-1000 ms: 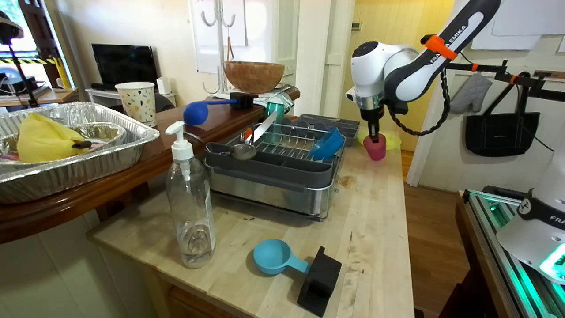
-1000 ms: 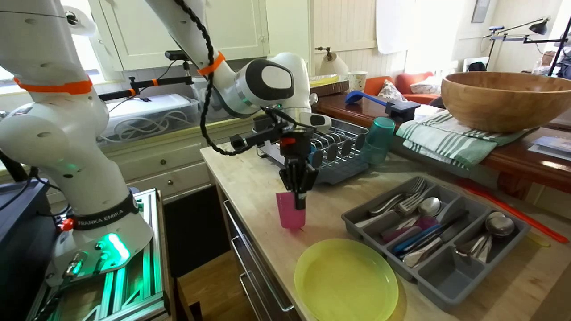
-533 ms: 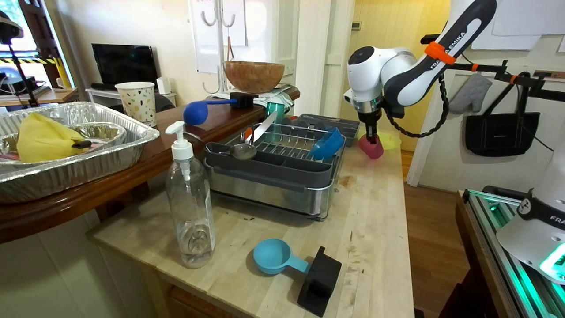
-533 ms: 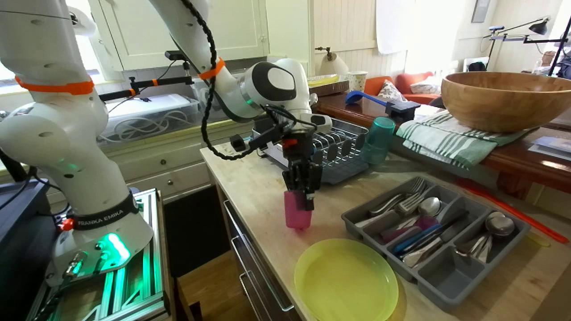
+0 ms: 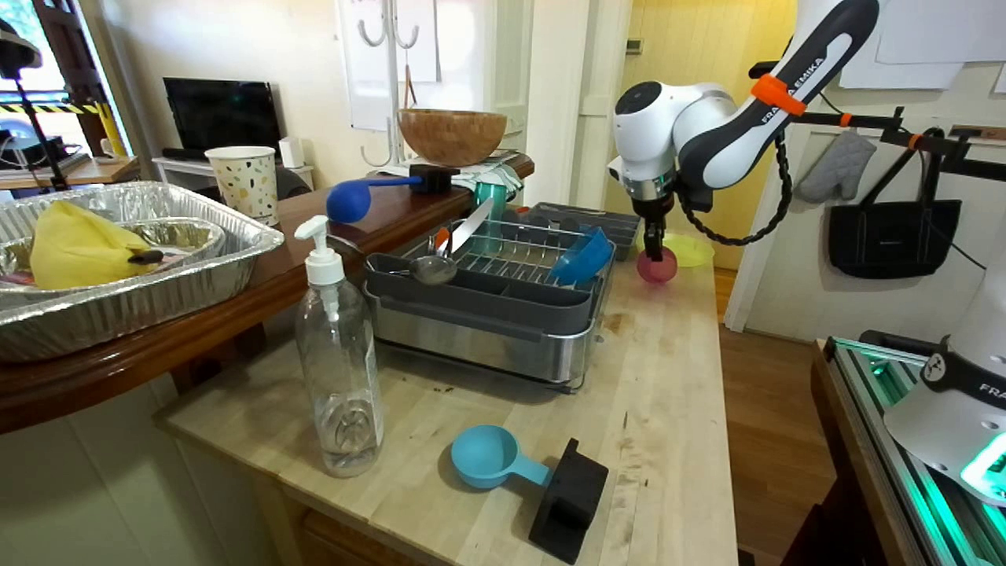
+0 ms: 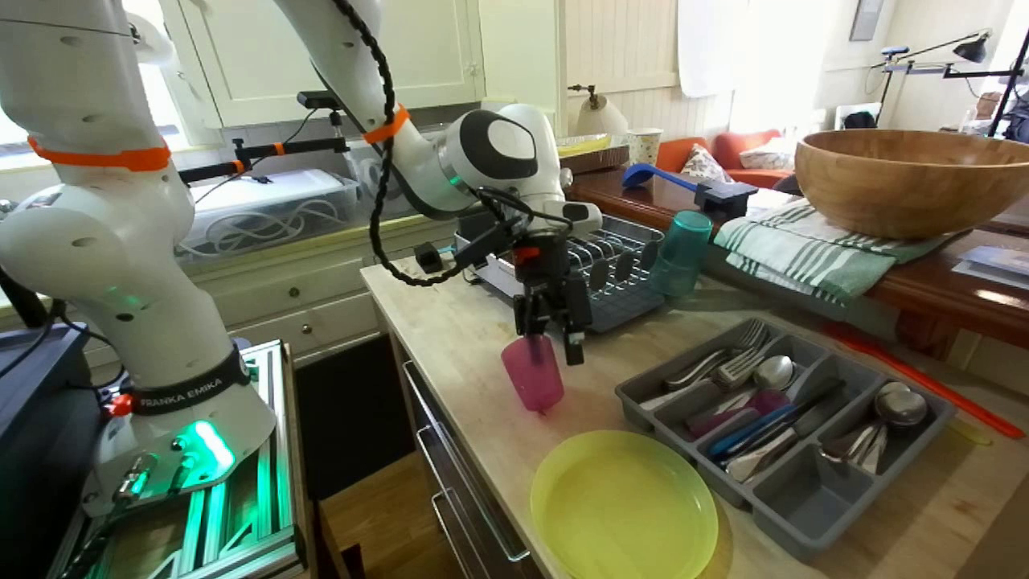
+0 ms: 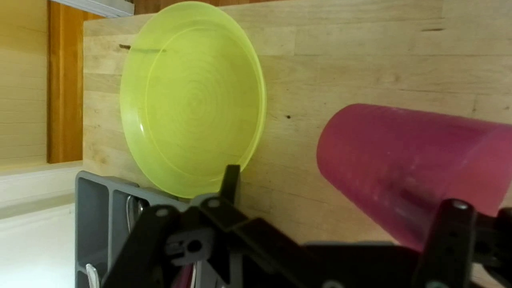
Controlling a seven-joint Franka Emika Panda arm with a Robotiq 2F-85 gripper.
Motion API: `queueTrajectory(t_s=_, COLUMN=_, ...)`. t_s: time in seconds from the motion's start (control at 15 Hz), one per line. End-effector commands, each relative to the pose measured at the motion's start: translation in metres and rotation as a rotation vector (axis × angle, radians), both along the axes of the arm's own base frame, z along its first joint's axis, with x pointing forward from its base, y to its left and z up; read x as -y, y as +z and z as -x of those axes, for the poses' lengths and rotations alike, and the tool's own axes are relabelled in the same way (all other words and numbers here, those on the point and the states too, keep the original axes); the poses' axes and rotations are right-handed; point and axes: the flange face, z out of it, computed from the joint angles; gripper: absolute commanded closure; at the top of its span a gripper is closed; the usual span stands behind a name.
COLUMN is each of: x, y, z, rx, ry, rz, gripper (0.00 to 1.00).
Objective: Put the purple cup upside down.
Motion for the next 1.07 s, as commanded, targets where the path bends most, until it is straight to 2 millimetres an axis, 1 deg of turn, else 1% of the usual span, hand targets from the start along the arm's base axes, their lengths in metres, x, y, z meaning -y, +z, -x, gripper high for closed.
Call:
queueTrajectory(t_s=0.0, x=-0.004, y=0.001, z=-0.005, rx=0.032, ry=-0.016, rz=0.012, gripper=0.00)
queueTrajectory(t_s=0.4, x=-0.007, y=0.001, z=-0.008, rx=0.056, ry=-0.043, rz=0.002, gripper=0.00)
queueTrajectory(t_s=0.6, x=-0.011, y=-0.004, z=-0.007, rx=0.043, ry=-0.035, rz=-0.008, gripper=0.00)
queueTrajectory(t_s=0.87, x=-0.016, y=-0.003, z=-0.007, rx=0.048, ry=-0.026, rz=-0.016, gripper=0.00)
queueTrajectory(t_s=1.0, x=-0.020, y=-0.006, z=-0.008, rx=0.037, ry=-0.011, rz=-0.023, gripper=0.00)
